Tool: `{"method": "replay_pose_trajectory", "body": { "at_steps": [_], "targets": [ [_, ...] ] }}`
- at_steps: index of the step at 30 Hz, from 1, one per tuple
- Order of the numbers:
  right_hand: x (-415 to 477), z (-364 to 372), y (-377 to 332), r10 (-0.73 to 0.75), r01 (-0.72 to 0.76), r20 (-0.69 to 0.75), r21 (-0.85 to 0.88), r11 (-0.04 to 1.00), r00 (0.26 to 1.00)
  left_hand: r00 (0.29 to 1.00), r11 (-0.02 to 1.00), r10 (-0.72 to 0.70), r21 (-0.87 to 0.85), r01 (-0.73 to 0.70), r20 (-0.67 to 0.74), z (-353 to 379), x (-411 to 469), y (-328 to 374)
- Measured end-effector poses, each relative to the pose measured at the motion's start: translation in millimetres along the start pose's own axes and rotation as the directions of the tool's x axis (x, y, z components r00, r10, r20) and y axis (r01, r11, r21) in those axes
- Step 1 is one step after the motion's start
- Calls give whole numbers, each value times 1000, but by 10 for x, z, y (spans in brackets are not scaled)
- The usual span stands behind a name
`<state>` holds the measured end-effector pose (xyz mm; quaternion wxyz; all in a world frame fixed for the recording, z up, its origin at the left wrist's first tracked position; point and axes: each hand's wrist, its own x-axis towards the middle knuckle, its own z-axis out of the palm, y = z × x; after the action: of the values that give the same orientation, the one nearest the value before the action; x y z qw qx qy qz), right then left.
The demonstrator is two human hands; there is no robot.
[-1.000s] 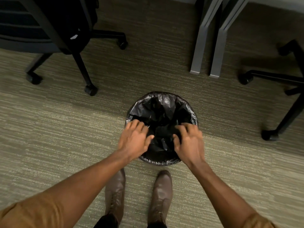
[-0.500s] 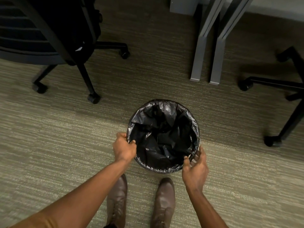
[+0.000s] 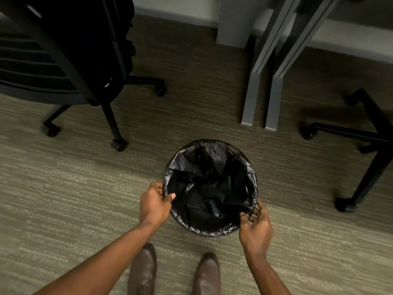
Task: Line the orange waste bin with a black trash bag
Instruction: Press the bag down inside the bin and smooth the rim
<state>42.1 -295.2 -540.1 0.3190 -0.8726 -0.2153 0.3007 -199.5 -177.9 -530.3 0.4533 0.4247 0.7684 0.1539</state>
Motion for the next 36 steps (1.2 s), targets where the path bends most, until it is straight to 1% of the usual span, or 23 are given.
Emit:
{"method": "replay_pose_trajectory", "body": {
  "at_steps": [8,12,16,17,20,22,24,28,31,36],
  "targets": [
    [522,-52,-472,-141,141,4,16,990,990,987,981,159,110,-158,-1,0,444,733],
    [945,11,-740,-183,183,-21,17,983,983,983,969,184,170,-178,-20,50,781,1172],
    [1424,107,-1000,-176,177,-20,10,984,984,986,967,164,198,-162,3,136,1125,1536],
    [1535,132,-1055,-191,192,-25,11,981,981,984,963,176,206,-177,20,168,1211,1610],
    [1867,202,-1193,-254,254,-16,1,967,967,960,925,274,261,-278,50,267,1465,1810],
    [2089,241,-1278,-261,261,-13,-11,965,965,952,907,301,295,-301,50,343,1601,1901],
    [2262,270,-1343,-276,275,-25,-22,961,961,947,910,320,268,-317,36,424,1719,1964],
    [2444,310,-1355,-371,371,-22,-31,928,928,944,929,326,167,-331,56,585,1866,2013],
    [2543,350,-1310,-380,379,-38,-39,925,924,939,927,339,154,-343,51,700,1949,2009],
    [2622,374,-1226,-404,403,-17,-46,914,914,930,912,357,184,-367,84,752,1953,2014]
  ]
}}
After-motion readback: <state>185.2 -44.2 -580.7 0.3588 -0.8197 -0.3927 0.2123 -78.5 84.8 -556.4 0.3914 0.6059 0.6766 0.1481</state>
